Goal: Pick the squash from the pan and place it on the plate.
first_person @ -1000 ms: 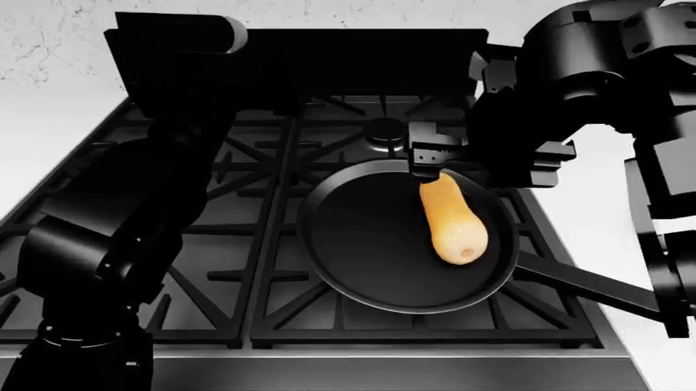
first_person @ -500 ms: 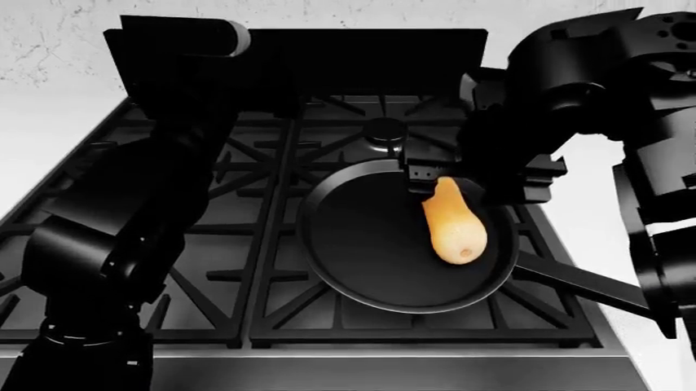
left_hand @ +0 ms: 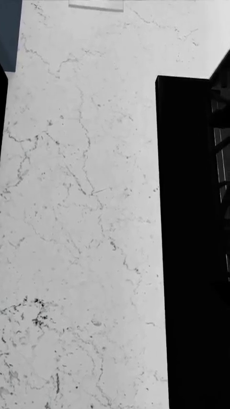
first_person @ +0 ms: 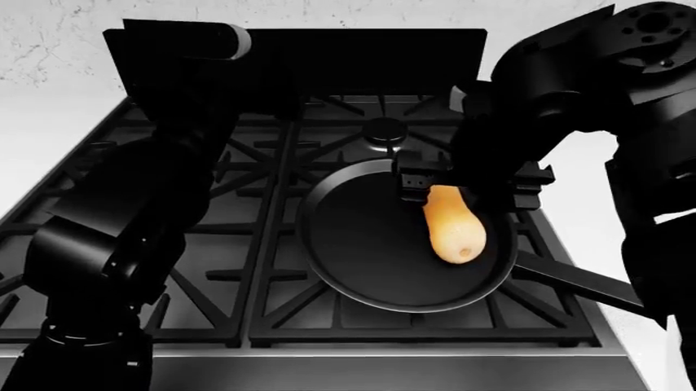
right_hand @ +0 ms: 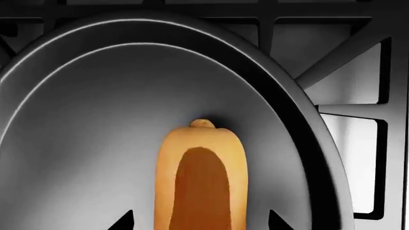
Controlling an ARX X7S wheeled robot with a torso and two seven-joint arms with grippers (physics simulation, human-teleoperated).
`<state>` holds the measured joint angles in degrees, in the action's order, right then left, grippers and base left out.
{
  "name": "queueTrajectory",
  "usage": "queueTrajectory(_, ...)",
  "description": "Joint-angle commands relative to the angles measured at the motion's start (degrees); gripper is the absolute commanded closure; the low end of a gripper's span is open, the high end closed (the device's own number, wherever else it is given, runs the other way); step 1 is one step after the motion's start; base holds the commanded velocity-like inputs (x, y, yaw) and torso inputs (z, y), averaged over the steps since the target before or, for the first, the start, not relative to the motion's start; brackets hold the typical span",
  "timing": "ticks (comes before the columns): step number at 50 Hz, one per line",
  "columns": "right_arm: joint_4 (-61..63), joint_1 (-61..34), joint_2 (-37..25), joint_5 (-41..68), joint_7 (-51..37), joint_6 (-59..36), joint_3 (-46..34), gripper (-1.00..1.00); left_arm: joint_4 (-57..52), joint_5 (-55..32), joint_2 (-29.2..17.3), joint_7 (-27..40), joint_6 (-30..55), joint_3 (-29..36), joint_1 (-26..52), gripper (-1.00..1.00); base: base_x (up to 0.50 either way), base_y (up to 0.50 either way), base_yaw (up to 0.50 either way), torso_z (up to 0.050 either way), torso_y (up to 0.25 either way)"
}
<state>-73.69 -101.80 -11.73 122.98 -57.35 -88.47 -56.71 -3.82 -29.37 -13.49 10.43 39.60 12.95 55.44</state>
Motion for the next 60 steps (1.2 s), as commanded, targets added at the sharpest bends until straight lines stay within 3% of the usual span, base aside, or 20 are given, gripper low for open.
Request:
queueTrajectory(1,-1.19,-0.84,0.8,2.04,7.24,0.82,-9.85,-1.0,0.59,-0.11,-0.28,-0.03,-0.54,0.46,-1.63,-1.0,0.0,0.0,0.0,-0.01,0.0)
queueTrajectory(8,-1.2,-1.64,1.33,6.46,13.0,2.18,-20.39,-1.0,1.06,-0.1,-0.28,-0.05,-0.89,0.64,-1.63,-1.0,0.0,0.0,0.0,-0.003,0.0)
queueTrajectory(9,-1.2,-1.78,1.44,6.96,13.99,2.36,-21.98,1.0,1.12,-0.1,-0.29,-0.06,-0.92,0.67,-1.63,-1.0,0.0,0.0,0.0,0.0,0.0)
queueTrajectory(17,-1.14,-3.44,2.03,10.58,20.03,4.15,-31.92,1.0,0.79,-0.4,-0.52,0.12,-0.76,0.67,-1.63,-1.0,0.0,0.0,0.0,-0.004,0.0)
queueTrajectory(24,-0.56,-4.84,1.63,13.41,19.74,5.24,-35.07,1.0,0.45,-0.68,-0.56,0.35,-0.62,0.66,-1.43,-1.0,0.01,0.0,0.0,-0.004,0.0)
queueTrajectory(29,2.56,-5.77,-0.42,17.53,14.42,6.85,-33.81,1.0,-0.23,-1.07,-0.68,0.66,-0.17,0.53,-1.24,-1.0,0.01,0.0,0.0,-0.004,0.0)
queueTrajectory(39,20.65,-7.51,-9.59,29.05,-0.55,16.95,-30.04,1.0,-2.51,-2.06,-1.07,1.61,1.51,0.23,-0.54,-1.0,0.02,0.0,0.0,-0.007,0.0)
queueTrajectory(49,29.7,-9.2,-13.8,28.84,-3.05,23.01,-27.76,1.0,-4.96,-3.07,-1.61,2.84,3.36,-0.13,0.05,-1.0,0.04,0.0,0.01,-0.011,0.0)
queueTrajectory(60,38.11,-9.57,-17.33,21.36,-1.44,30.11,-24.84,1.0,-5.77,-3.42,-1.8,3.68,3.99,-0.09,0.37,-1.0,0.05,0.01,0.0,-0.014,0.0)
